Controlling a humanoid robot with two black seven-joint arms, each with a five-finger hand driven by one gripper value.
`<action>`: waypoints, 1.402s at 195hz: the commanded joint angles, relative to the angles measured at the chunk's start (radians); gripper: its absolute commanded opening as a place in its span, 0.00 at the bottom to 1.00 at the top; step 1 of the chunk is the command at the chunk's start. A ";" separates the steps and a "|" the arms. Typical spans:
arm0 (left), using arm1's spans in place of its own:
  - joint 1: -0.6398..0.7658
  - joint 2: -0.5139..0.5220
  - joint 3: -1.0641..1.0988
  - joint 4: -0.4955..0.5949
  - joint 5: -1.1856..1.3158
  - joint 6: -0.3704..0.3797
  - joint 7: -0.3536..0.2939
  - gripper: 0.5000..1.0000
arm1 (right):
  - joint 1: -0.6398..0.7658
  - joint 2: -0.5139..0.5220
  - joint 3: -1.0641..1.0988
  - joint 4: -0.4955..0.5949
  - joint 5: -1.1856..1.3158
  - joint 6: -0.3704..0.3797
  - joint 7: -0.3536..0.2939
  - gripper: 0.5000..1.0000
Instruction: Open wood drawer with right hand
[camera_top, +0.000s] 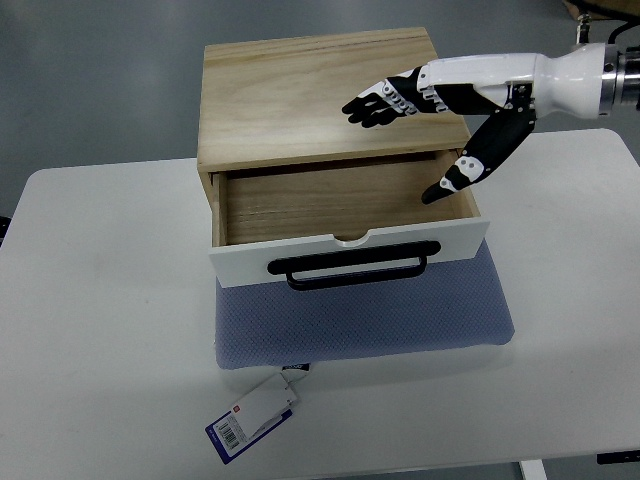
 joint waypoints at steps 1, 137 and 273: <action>0.000 0.000 0.000 0.000 0.000 0.000 0.000 1.00 | -0.005 -0.006 0.007 -0.098 0.056 0.000 0.004 0.86; 0.000 0.000 0.000 0.000 0.000 0.000 0.000 1.00 | -0.207 0.203 -0.022 -0.742 0.800 -0.177 0.090 0.86; 0.000 0.000 0.000 0.000 0.000 0.000 0.000 1.00 | -0.261 0.318 -0.052 -0.796 0.803 -0.321 0.094 0.86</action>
